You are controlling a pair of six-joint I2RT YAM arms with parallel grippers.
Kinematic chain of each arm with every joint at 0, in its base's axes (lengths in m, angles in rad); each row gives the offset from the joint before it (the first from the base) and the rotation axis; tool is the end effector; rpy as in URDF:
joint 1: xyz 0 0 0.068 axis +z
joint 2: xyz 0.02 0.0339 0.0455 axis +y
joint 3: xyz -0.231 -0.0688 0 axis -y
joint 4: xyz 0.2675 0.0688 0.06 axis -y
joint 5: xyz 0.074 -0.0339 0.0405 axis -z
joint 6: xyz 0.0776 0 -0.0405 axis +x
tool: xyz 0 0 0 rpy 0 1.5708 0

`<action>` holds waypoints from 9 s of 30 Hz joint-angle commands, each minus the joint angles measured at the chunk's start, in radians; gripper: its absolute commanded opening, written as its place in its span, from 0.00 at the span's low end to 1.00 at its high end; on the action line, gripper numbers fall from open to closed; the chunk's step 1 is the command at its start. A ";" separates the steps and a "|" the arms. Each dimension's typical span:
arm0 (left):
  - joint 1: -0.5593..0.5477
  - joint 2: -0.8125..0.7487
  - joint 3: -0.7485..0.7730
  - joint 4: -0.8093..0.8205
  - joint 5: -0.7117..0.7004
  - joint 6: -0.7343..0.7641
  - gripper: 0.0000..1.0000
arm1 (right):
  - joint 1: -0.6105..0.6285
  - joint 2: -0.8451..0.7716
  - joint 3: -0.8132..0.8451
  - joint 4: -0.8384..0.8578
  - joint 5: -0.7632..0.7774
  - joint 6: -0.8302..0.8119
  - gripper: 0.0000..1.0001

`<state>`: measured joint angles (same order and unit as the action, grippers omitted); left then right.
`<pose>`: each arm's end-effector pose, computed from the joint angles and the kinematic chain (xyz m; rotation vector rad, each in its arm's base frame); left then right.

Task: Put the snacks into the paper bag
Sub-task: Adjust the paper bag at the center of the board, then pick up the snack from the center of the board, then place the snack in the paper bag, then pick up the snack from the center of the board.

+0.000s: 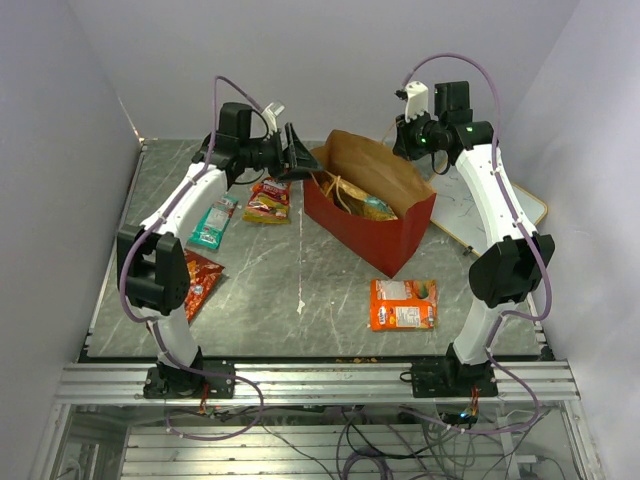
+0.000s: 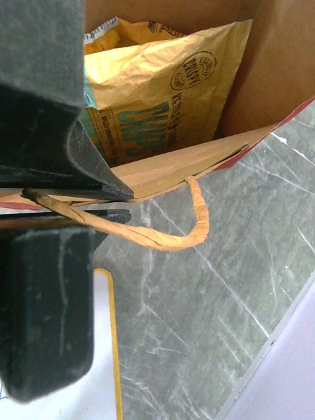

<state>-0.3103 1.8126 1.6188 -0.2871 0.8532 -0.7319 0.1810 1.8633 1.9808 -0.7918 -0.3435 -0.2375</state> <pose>0.4204 -0.1962 0.2873 0.1287 2.2143 -1.4882 0.4479 0.1085 0.3338 -0.6406 2.1276 0.3539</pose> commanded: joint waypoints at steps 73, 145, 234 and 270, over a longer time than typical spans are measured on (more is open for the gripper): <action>0.933 -0.265 -0.581 -0.746 -0.366 1.578 0.08 | 0.008 -0.155 -0.215 0.080 -0.134 0.065 0.00; -0.451 -0.007 0.539 -0.371 -0.543 1.743 0.07 | 0.044 -0.044 -0.025 -0.037 -0.239 0.049 0.00; 0.321 -0.178 -0.298 0.010 -0.447 0.872 0.73 | 0.042 -0.098 -0.072 -0.025 -0.227 0.056 0.00; 0.306 0.318 -0.102 -0.129 -0.036 0.831 0.21 | 0.045 -0.100 -0.104 -0.012 -0.215 0.053 0.00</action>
<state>0.0006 2.1422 1.4788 -0.3721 0.7364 0.0647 0.2211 1.7958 1.8820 -0.8192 -0.5488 -0.1940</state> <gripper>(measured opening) 0.291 0.007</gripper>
